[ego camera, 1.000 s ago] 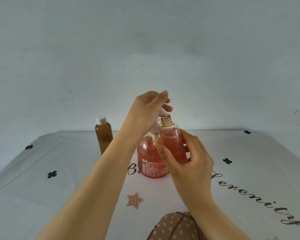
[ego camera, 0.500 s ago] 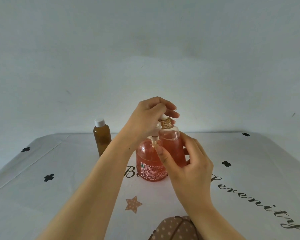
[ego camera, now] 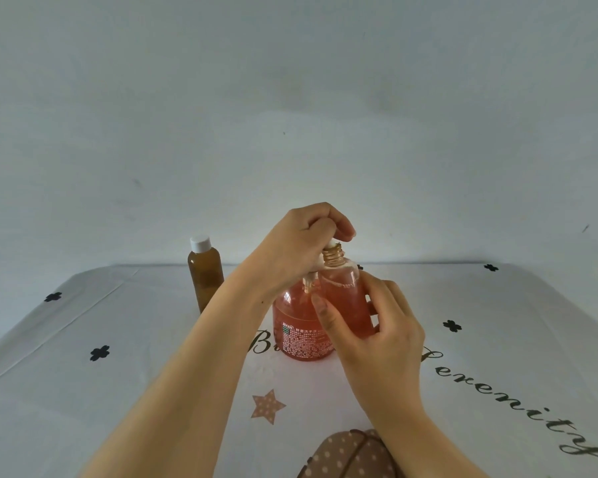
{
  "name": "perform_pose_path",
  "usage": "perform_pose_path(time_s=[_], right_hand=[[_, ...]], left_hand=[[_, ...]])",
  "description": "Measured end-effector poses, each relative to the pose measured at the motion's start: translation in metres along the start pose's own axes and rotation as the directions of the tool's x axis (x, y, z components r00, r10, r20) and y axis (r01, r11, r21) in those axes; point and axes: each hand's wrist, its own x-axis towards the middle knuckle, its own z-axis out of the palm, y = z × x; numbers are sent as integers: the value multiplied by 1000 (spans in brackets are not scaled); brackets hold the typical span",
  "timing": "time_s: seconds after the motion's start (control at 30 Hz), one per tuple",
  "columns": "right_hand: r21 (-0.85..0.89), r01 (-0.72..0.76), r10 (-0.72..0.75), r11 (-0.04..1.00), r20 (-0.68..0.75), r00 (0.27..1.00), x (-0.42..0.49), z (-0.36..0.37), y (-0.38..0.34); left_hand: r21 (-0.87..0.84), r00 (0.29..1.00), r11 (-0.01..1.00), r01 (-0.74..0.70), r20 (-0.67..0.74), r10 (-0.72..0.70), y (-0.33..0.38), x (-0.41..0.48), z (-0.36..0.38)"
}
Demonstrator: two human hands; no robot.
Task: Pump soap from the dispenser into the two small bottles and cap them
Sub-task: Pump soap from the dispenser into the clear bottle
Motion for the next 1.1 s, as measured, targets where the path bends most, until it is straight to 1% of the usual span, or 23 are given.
perform_pose_path(time_s=[0.1,0.23,0.37,0.5,0.67,1.1], right_hand=[[1,4,-4,1000,-14,1000,2,1,-1],[7,-10,10,1000,-16,1000,3,2,-1],[-5,-22,22,1000,-15,1000,4,2,-2],[-6,-7,7,1000,-20,1000,4,1,-3],[-5,16,-16,1000,-25,1000,4,0,-5],[8,26,-26,1000,-20,999,5,0,-6]], left_hand=[[-35,1000,999,8,-11,-8,2,1,-2],[-110,998,994,-10,-60,4,7,2,-3],[-146,993,989,0,-119,-18,9,4,-3],[-168,985,986,-19,-172,-10,9,5,-3],[-113,990,994,7,-137,-22,4,7,2],[-151,993,988,21,-115,-39,6,4,1]])
